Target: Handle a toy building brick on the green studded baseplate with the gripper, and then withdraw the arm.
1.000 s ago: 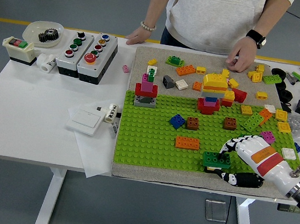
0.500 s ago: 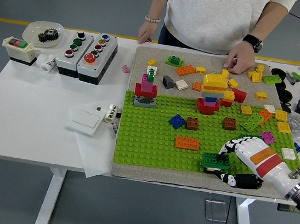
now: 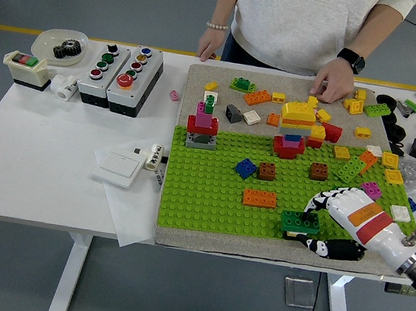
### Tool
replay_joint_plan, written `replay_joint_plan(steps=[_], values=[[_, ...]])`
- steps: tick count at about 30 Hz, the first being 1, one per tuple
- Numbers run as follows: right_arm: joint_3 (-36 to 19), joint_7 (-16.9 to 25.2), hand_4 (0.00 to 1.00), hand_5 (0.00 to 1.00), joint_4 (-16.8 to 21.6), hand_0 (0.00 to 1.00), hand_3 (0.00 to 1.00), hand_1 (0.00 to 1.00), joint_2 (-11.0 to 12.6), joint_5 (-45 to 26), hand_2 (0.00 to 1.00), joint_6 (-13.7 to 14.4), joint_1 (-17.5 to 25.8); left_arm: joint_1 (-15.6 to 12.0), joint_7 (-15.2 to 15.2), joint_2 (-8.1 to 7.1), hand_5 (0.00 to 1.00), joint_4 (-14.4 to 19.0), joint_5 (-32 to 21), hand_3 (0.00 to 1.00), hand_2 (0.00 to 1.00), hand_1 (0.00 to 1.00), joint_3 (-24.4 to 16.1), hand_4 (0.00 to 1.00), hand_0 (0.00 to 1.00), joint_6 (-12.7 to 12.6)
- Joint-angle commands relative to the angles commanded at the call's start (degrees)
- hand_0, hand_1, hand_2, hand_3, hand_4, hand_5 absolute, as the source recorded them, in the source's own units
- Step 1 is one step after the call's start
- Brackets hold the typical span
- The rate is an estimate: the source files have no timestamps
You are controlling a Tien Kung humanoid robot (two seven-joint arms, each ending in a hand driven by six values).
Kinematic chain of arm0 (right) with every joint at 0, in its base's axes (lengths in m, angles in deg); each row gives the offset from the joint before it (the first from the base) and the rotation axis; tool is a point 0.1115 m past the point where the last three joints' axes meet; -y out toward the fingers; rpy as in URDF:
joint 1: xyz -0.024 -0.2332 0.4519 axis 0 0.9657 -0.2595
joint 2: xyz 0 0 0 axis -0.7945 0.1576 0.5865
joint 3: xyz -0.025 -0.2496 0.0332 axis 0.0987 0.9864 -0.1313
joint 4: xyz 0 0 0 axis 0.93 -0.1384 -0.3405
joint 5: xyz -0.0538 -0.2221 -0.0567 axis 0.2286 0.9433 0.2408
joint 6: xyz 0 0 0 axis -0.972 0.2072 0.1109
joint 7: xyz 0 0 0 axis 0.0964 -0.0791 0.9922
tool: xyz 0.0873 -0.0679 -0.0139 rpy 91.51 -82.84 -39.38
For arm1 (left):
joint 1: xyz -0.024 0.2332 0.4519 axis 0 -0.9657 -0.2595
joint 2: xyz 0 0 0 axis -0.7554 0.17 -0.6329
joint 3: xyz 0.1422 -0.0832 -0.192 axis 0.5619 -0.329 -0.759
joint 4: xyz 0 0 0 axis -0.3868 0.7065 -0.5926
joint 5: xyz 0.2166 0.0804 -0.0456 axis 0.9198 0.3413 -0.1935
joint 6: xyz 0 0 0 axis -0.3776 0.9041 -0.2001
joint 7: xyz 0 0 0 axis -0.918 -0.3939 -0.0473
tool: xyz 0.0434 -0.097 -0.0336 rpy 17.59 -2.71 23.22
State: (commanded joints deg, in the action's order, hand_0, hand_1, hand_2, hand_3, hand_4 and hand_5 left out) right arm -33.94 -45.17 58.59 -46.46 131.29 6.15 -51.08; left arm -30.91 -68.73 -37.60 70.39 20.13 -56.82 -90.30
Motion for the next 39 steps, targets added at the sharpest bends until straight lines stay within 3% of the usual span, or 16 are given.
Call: replay_joint_plan(steps=[9,13,14,15,20,21,26,27,32,33,38,39], values=[[-1.51,0.09,0.773,0.486,1.26,0.512,0.512,0.540,0.31,-2.52,0.599,0.28,0.26,0.08,0.20,0.05,0.628,-0.01,-0.23,0.612,0.758,0.743,0.14,0.662,0.739,-0.04],[-3.15,-0.08,0.773,0.486,1.24,0.512,0.512,0.540,-0.07,-8.50,0.599,1.33,0.51,0.10,0.28,0.13,0.628,-0.09,-0.45,0.612,0.758,0.743,0.16,0.662,0.739,-0.14],[-3.88,-0.40,0.786,0.488,1.49,0.659,0.555,0.654,-0.05,-10.33,0.711,1.72,0.52,0.11,0.29,0.16,0.628,-0.12,-0.46,0.612,0.758,0.744,0.16,0.662,0.739,-0.20],[-4.11,-0.50,0.786,0.488,1.57,0.659,0.555,0.654,-0.04,-11.23,0.711,1.83,0.53,0.11,0.30,0.17,0.628,-0.13,-0.46,0.612,0.758,0.744,0.15,0.662,0.739,-0.22],[-7.48,-2.27,0.786,0.488,2.65,0.659,0.555,0.654,0.43,-21.15,0.711,2.72,0.38,0.08,0.31,0.25,0.628,-0.24,-0.39,0.612,0.758,0.744,-0.02,0.662,0.739,-0.29],[-8.13,-2.61,0.819,0.507,2.73,0.740,0.672,0.732,0.40,-22.96,0.771,2.86,0.37,0.04,0.29,0.26,0.628,-0.25,-0.34,0.613,0.758,0.742,-0.06,0.662,0.739,-0.28],[-10.49,-3.56,0.819,0.507,2.83,0.740,0.672,0.732,0.25,-34.74,0.771,3.11,0.44,-0.19,0.21,0.28,0.628,-0.35,0.02,0.613,0.758,0.742,-0.33,0.662,0.739,-0.15],[-11.13,-3.76,0.952,0.639,2.70,0.814,0.836,0.787,0.26,-37.29,0.836,2.95,0.45,-0.33,0.21,0.30,0.628,-0.40,0.04,0.612,0.756,0.742,-0.38,0.662,0.740,-0.12],[-12.30,-4.22,0.952,0.639,2.32,0.814,0.836,0.787,0.29,-48.90,0.836,2.09,0.67,-0.88,0.06,0.33,0.628,-0.53,0.45,0.612,0.756,0.742,-0.79,0.662,0.740,-0.04],[-12.51,-4.27,0.998,0.713,2.18,0.848,0.871,0.811,0.22,-50.72,0.854,1.86,0.71,-0.98,0.02,0.33,0.628,-0.55,0.54,0.612,0.756,0.742,-0.87,0.662,0.740,-0.05],[-13.84,-4.91,0.998,0.713,1.14,0.848,0.871,0.811,-0.37,-58.60,0.854,0.92,0.95,-1.32,-0.37,0.36,0.628,-0.63,2.13,0.612,0.756,0.742,-1.91,0.662,0.740,0.11],[-14.07,-5.07,0.998,0.762,0.97,0.882,0.889,0.829,-0.44,-59.94,0.868,0.74,1.01,-1.36,-0.43,0.36,0.628,-0.64,2.38,0.611,0.757,0.742,-2.10,0.662,0.741,0.14]])
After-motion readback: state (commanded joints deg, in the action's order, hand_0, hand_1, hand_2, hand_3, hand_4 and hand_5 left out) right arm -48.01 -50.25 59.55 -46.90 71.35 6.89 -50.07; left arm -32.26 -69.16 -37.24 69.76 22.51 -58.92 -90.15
